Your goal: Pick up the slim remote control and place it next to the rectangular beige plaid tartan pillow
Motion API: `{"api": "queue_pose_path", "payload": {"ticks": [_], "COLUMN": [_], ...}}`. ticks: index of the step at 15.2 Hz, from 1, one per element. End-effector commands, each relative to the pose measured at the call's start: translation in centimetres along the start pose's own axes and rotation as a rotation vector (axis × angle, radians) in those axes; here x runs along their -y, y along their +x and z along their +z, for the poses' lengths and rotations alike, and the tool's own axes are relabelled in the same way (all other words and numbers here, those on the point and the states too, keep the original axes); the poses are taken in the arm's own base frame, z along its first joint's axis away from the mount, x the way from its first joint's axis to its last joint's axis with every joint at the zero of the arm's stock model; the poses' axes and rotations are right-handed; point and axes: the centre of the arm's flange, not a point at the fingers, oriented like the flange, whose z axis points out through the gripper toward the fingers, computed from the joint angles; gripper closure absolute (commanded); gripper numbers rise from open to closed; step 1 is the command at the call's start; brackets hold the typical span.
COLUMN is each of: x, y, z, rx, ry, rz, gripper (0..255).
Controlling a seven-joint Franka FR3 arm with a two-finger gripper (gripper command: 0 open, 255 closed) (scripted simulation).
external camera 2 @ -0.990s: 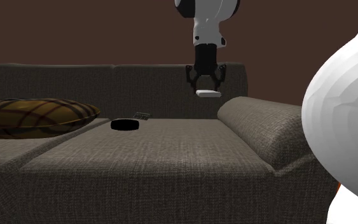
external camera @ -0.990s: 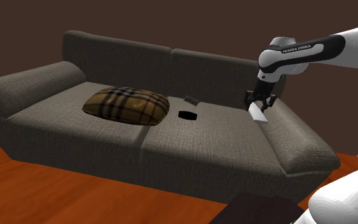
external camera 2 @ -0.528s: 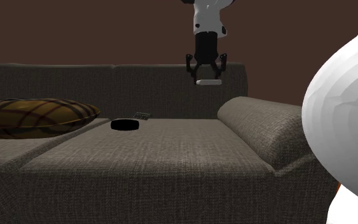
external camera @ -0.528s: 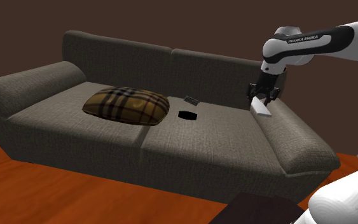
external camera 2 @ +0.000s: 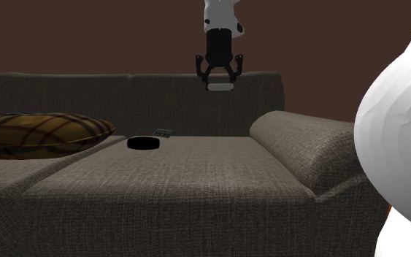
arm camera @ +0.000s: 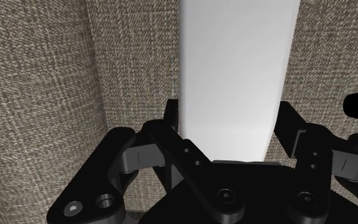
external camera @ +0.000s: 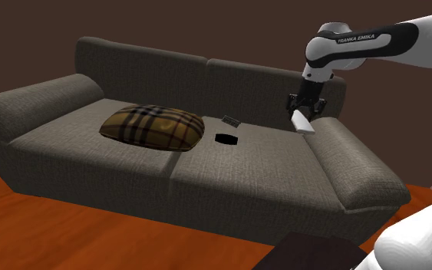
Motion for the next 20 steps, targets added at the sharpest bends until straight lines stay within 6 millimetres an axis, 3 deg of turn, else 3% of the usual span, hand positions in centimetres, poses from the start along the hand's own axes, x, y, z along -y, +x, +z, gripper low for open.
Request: {"api": "queue_pose_path", "payload": {"ticks": [1, 20], "x": [2.5, 27.4], "y": [-0.4, -3.0], "z": [-0.1, -0.4], "rx": [0.0, 0.0], "ry": [0.0, 0.0], "rz": [0.001, 0.001], "gripper": [255, 255]}}
